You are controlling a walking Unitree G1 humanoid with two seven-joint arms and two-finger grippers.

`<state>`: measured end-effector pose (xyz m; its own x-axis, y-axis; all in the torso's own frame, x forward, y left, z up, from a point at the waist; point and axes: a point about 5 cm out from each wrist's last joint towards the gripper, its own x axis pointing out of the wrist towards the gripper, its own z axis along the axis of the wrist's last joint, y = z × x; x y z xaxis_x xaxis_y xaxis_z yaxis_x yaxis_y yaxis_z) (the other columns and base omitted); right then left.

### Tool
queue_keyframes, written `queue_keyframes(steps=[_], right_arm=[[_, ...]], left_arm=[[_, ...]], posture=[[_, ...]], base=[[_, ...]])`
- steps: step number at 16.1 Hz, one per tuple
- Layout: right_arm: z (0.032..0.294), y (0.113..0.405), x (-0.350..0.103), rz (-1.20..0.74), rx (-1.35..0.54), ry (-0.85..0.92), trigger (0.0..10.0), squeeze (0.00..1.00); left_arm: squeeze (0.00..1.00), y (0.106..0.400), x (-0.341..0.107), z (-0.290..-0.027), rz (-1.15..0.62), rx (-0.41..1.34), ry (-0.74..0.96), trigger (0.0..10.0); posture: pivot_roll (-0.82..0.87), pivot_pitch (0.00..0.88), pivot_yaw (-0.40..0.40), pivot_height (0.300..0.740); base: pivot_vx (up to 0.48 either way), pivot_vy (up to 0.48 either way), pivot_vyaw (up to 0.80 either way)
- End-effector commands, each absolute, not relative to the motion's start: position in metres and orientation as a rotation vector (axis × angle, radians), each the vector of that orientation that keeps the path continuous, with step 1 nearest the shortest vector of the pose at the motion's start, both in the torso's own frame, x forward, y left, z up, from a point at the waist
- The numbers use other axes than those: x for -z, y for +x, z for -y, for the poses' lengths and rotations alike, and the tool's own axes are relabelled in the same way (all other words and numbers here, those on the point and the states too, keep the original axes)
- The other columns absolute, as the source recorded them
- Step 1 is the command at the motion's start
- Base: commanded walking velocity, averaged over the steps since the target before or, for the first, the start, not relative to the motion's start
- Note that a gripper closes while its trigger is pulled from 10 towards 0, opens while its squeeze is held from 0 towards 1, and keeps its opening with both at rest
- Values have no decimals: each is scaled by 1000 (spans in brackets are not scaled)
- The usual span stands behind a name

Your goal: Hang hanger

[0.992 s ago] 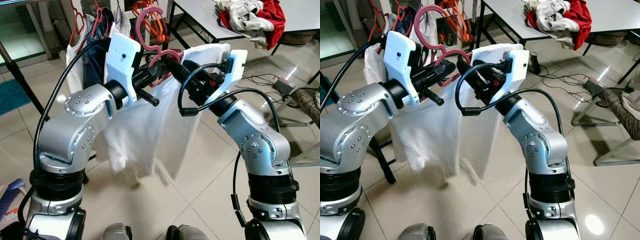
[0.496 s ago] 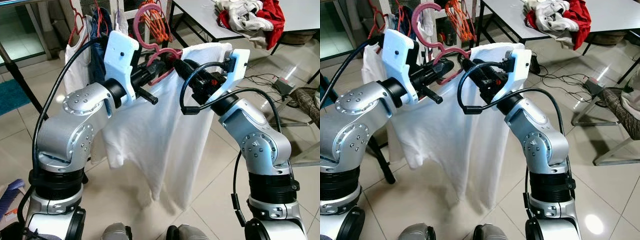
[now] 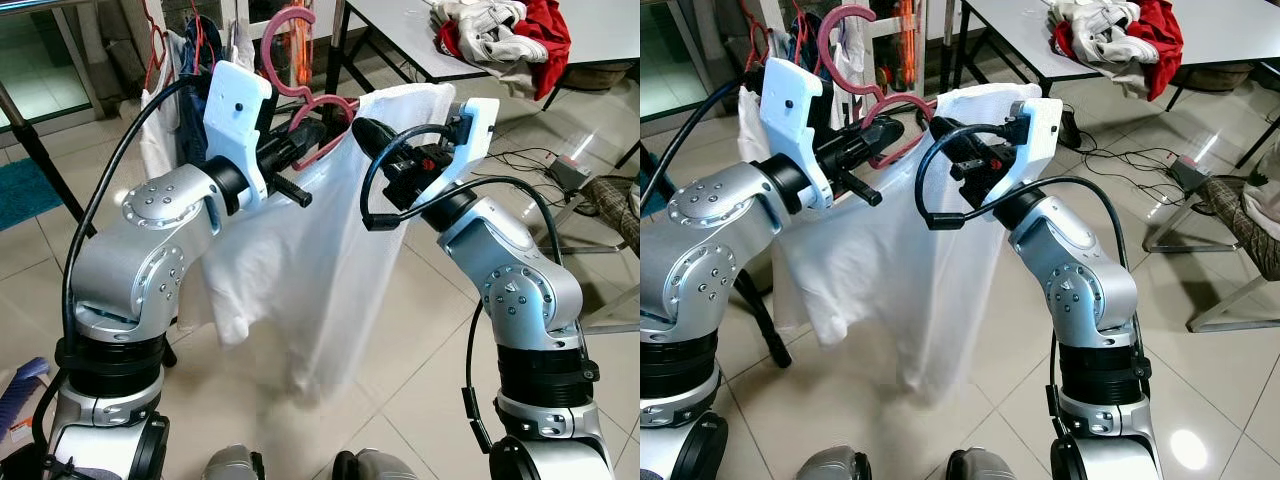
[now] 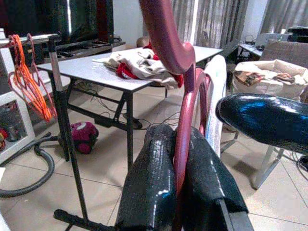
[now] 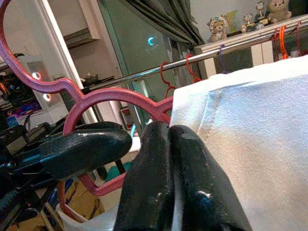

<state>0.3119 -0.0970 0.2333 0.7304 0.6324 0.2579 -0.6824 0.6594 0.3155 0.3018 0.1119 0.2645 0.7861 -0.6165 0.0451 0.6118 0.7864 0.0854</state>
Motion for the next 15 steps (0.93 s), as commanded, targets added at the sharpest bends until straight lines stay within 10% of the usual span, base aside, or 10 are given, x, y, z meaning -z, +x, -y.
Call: queue_keyframes(steps=[1, 3, 4, 12, 14, 15], right_arm=[[98, 313, -240, 157, -754, 412, 0, 0], [100, 314, -241, 166, -720, 397, 0, 0], [101, 314, -241, 175, -705, 402, 10000, 1000], [99, 318, -244, 192, -693, 367, 10000, 1000], [98, 322, -244, 193, -666, 332, 10000, 0], [98, 322, -244, 193, -665, 334, 10000, 0]], left_arm=[[0, 298, -280, -105, 142, 702, 79, 10000], [0, 301, -281, -108, 146, 668, 74, 10000], [0, 302, -281, -110, 147, 656, 73, 10000], [0, 298, -281, -106, 144, 701, 82, 10000], [0, 296, -280, -104, 144, 719, 84, 10000], [0, 296, -280, -104, 144, 721, 84, 10000]], posture=[[-5, 46, -75, 740], [-5, 46, -75, 740], [-6, 47, -76, 740], [-6, 38, -74, 740], [-2, 29, -76, 740], [-2, 28, -77, 740]], base=[[0, 0, 0], [0, 0, 0], [0, 0, 0], [0, 0, 0], [0, 0, 0], [0, 0, 0]])
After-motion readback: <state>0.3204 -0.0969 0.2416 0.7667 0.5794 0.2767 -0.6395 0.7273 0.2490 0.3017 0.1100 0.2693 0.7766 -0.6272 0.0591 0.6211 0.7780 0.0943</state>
